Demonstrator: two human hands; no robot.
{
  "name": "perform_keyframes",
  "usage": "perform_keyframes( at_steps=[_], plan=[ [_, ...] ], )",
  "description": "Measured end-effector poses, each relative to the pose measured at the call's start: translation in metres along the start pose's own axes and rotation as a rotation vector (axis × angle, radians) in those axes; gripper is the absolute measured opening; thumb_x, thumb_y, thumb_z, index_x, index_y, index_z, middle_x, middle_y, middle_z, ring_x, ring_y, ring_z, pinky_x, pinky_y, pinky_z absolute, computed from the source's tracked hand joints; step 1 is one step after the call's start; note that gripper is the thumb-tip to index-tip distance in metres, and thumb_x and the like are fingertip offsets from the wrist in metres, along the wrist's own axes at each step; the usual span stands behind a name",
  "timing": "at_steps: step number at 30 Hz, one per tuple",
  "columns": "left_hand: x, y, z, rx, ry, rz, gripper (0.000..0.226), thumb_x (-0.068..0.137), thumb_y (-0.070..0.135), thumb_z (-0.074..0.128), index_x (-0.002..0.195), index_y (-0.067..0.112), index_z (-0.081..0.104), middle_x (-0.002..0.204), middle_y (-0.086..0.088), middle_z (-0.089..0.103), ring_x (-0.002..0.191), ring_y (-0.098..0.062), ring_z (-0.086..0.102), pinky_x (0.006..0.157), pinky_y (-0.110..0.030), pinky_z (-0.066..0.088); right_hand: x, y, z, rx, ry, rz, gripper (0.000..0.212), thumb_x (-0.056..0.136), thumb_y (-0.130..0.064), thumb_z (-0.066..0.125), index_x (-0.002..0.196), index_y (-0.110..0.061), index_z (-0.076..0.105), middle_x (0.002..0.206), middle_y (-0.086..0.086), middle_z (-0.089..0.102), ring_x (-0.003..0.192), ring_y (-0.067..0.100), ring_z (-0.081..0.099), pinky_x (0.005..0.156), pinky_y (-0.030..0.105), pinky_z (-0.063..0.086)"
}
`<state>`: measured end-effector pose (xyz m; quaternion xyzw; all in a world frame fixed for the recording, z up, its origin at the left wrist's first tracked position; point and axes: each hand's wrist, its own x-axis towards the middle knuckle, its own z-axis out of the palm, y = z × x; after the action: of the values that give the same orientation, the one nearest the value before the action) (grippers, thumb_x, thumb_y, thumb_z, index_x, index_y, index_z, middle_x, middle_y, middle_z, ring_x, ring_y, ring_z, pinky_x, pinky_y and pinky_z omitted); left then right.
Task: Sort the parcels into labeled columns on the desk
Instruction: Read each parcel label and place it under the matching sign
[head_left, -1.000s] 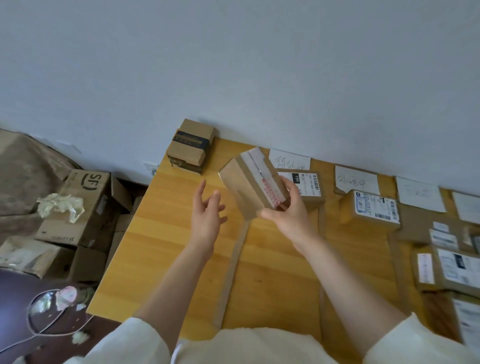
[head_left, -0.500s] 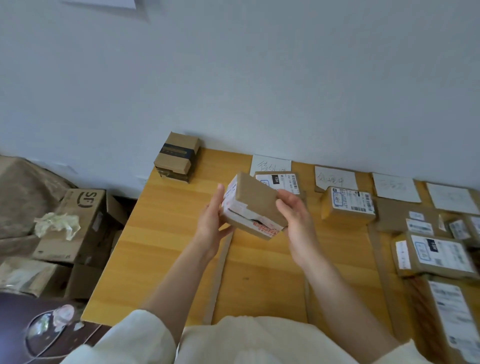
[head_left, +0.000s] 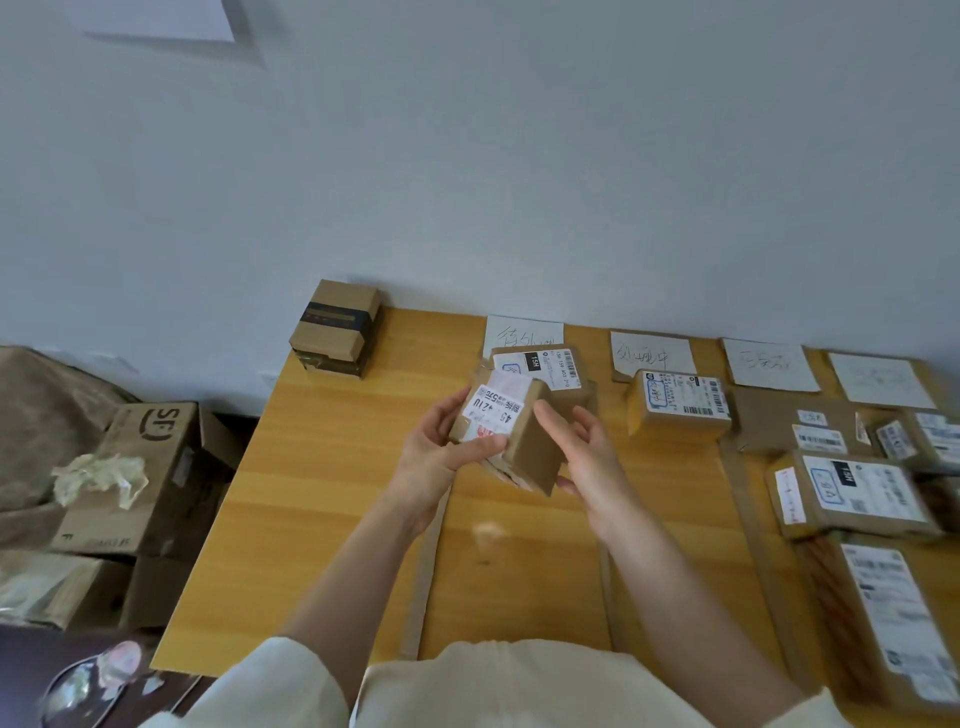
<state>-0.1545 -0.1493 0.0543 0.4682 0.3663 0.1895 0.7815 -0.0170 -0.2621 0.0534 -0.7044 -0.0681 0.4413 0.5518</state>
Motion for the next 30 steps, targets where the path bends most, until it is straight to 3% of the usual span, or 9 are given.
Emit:
perform_keyframes(
  at_steps=[2, 6, 10, 14, 18, 21, 23, 27, 30],
  plan=[
    [0.001, -0.001, -0.001, 0.006, -0.046, 0.008, 0.08, 0.063, -0.006, 0.082, 0.133, 0.016, 0.053, 0.123, -0.006, 0.067, 0.105, -0.013, 0.067, 0.076, -0.021, 0.055, 0.001, 0.001, 0.0, -0.001, 0.0, 0.037, 0.132, 0.042, -0.077, 0.08, 0.152, -0.033, 0.022, 0.139, -0.004, 0.051, 0.119, 0.017, 0.056, 0.101, 0.047, 0.047],
    [-0.001, 0.002, -0.001, 0.019, -0.08, 0.025, 0.07, 0.068, -0.006, 0.076, 0.13, 0.018, 0.055, 0.117, -0.003, 0.07, 0.101, -0.012, 0.067, 0.075, -0.02, 0.054, 0.0, 0.0, -0.003, 0.053, -0.061, -0.001, 0.113, 0.065, -0.051, 0.085, 0.153, -0.032, 0.019, 0.135, -0.006, 0.053, 0.102, 0.003, 0.059, 0.078, 0.033, 0.052],
    [-0.003, 0.006, 0.002, 0.102, 0.01, -0.051, 0.036, 0.086, 0.038, 0.065, 0.119, 0.026, 0.062, 0.103, 0.002, 0.071, 0.097, -0.015, 0.065, 0.085, -0.029, 0.053, -0.002, 0.001, -0.001, -0.141, 0.023, -0.154, 0.137, 0.032, -0.067, 0.091, 0.146, -0.052, 0.015, 0.15, -0.008, 0.036, 0.133, 0.014, 0.043, 0.108, 0.047, 0.043],
    [0.0, 0.008, 0.007, 0.218, 0.054, -0.232, 0.057, 0.077, 0.068, 0.059, 0.117, 0.029, 0.059, 0.106, 0.004, 0.069, 0.102, -0.014, 0.064, 0.087, -0.037, 0.054, -0.009, 0.0, 0.003, -0.351, 0.087, -0.309, 0.143, 0.035, -0.054, 0.092, 0.147, -0.051, 0.003, 0.149, -0.009, 0.019, 0.141, 0.014, 0.026, 0.116, 0.042, 0.032],
    [0.002, 0.005, 0.008, 0.201, 0.044, -0.292, 0.058, 0.075, 0.055, 0.071, 0.121, 0.021, 0.06, 0.103, 0.001, 0.074, 0.096, -0.016, 0.069, 0.077, -0.032, 0.059, -0.012, 0.003, 0.004, -0.373, 0.069, -0.394, 0.142, 0.044, -0.032, 0.097, 0.149, -0.047, 0.003, 0.147, -0.007, 0.017, 0.139, 0.007, 0.02, 0.112, 0.029, 0.029],
    [0.003, 0.002, 0.004, 0.13, 0.028, -0.262, 0.053, 0.078, 0.042, 0.074, 0.123, 0.018, 0.059, 0.101, 0.0, 0.075, 0.096, -0.017, 0.069, 0.087, -0.037, 0.058, -0.01, 0.006, -0.002, -0.365, 0.014, -0.389, 0.137, 0.043, -0.044, 0.093, 0.148, -0.048, 0.006, 0.148, -0.013, 0.018, 0.141, 0.007, 0.024, 0.113, 0.03, 0.03],
    [0.003, 0.002, 0.0, 0.085, -0.011, -0.256, 0.055, 0.076, 0.038, 0.077, 0.124, 0.017, 0.058, 0.104, -0.001, 0.075, 0.099, -0.018, 0.069, 0.091, -0.039, 0.056, -0.009, 0.004, -0.006, -0.29, -0.013, -0.38, 0.123, 0.051, -0.048, 0.087, 0.148, -0.047, 0.012, 0.151, -0.017, 0.023, 0.141, 0.005, 0.028, 0.115, 0.033, 0.031],
    [0.002, -0.002, 0.002, 0.019, -0.063, -0.216, 0.07, 0.067, 0.026, 0.082, 0.129, 0.015, 0.052, 0.114, -0.009, 0.071, 0.102, -0.018, 0.07, 0.093, -0.04, 0.055, -0.003, -0.002, -0.009, 0.052, 0.012, -0.329, 0.089, 0.082, -0.019, 0.076, 0.152, -0.031, 0.022, 0.148, -0.012, 0.044, 0.133, 0.002, 0.042, 0.107, 0.028, 0.039],
    [0.002, -0.006, 0.006, -0.041, -0.058, -0.175, 0.074, 0.063, 0.017, 0.084, 0.13, 0.014, 0.051, 0.124, -0.016, 0.064, 0.109, -0.025, 0.067, 0.094, -0.041, 0.054, 0.002, 0.001, -0.007, 0.126, 0.062, -0.196, 0.101, 0.063, -0.042, 0.083, 0.148, -0.031, 0.03, 0.145, -0.007, 0.051, 0.133, 0.011, 0.048, 0.109, 0.039, 0.04]
  ],
)
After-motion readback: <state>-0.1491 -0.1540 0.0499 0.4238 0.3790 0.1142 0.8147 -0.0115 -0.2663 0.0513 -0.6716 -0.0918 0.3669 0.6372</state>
